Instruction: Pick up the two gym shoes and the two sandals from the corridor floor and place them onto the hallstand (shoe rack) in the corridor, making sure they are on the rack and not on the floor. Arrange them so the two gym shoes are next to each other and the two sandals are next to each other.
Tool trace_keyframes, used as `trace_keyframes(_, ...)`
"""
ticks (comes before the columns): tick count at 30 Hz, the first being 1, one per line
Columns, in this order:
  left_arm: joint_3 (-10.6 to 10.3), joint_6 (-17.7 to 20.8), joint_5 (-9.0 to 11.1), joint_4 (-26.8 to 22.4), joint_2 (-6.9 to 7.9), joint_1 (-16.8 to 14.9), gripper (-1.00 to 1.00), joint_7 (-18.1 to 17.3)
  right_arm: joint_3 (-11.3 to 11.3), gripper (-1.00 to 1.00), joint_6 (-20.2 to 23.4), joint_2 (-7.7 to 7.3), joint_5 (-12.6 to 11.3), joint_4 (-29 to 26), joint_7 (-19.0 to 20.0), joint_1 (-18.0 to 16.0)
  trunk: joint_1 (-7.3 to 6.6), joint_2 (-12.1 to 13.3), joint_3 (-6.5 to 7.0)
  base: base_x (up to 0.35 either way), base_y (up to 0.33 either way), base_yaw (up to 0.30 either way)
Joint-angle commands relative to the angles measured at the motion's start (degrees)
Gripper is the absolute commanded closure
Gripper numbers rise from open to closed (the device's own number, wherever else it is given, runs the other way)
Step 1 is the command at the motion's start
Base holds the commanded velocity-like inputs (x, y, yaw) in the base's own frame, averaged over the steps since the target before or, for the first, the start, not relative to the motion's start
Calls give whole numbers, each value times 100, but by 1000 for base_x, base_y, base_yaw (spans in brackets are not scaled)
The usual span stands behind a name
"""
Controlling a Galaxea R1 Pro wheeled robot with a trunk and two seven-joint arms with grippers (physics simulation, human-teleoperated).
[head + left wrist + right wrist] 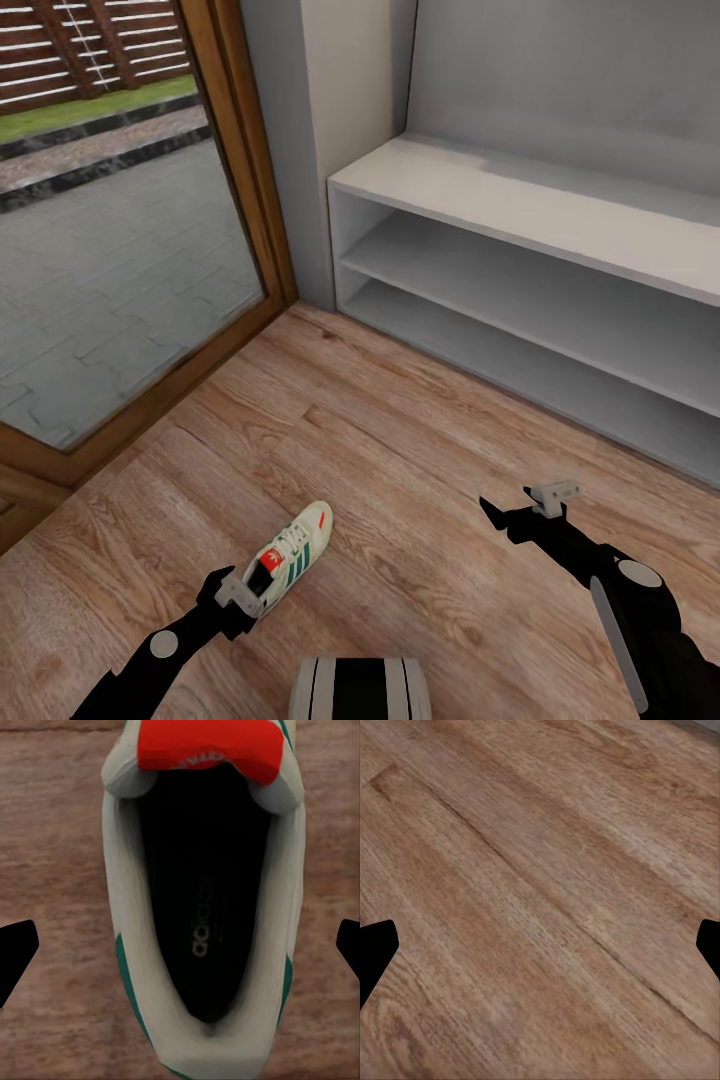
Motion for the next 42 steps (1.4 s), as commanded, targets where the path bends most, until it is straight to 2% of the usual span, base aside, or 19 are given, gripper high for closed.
trace_keyframes(1,-6,-28,-47,-1,3,-2,-100,3,-9,-100,35,1,2,-7,31,-3,-1,-1,-9,0,0,0)
trace_keyframes(7,-6,-29,-47,-1,3,-2,-100,3,-9,-100,35,1,3,-7,31,-3,-1,-1,-25,0,0,0)
trace_keyframes(19,-6,-29,-47,-15,3,-2,-100,3,-8,-100,35,1,4,-7,31,-3,30,-17,-314,0,0,0)
trace_keyframes(29,-6,-29,-47,-42,3,-2,-100,7,-9,-100,35,1,4,-7,31,-3,30,-17,-381,0,0,0)
trace_keyframes(42,-4,-22,-47,-45,3,-2,-100,11,-9,-100,35,1,7,-3,31,-3,30,-17,-395,0,0,0)
